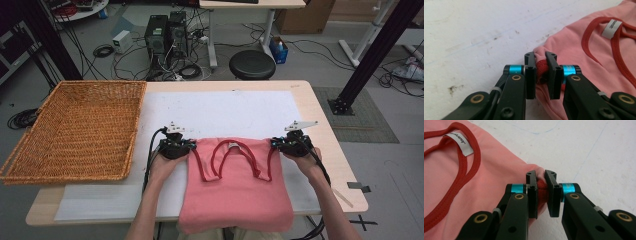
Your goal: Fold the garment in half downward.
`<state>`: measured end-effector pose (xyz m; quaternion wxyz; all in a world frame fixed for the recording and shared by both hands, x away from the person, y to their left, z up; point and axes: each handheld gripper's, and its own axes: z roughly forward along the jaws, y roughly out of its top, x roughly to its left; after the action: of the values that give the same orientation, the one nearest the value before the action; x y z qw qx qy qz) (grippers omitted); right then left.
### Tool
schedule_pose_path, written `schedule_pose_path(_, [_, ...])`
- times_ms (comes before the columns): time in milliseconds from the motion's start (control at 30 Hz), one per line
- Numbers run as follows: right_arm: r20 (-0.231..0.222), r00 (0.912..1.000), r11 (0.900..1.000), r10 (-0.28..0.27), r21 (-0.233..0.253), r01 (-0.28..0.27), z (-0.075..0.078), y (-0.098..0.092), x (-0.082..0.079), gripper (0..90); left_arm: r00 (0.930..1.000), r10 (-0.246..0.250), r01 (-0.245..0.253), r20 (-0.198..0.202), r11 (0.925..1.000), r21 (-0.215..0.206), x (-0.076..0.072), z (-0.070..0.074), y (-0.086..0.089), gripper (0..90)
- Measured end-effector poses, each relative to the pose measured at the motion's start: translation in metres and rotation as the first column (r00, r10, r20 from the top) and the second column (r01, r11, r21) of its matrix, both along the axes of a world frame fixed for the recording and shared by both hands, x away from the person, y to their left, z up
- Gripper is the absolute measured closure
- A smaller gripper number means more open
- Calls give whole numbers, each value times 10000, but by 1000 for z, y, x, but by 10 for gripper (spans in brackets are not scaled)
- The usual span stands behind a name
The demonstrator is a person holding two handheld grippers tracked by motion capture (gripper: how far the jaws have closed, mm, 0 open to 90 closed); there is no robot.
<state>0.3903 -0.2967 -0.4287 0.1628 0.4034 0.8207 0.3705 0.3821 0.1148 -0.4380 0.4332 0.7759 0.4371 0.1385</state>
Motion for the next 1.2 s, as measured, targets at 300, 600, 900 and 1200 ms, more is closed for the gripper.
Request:
schedule_pose_path(300, [-115,9992,9990,-371,256,374,-1,0,12,819,9997,258,-260,54,9991,340,16,21,2,795])
schedule_pose_path(600, [-137,9989,9990,-437,53,438,16,13,31,818,9985,545,-548,101,9978,371,30,25,1,794])
schedule_pose_path(900, [-230,9989,9988,-405,283,412,23,23,51,817,9954,959,-958,50,9951,-258,44,31,8,795])
schedule_pose_path(1200, [-503,9948,9951,-888,395,908,25,22,81,815,9914,1305,-1305,-63,9914,-115,73,31,10,794])
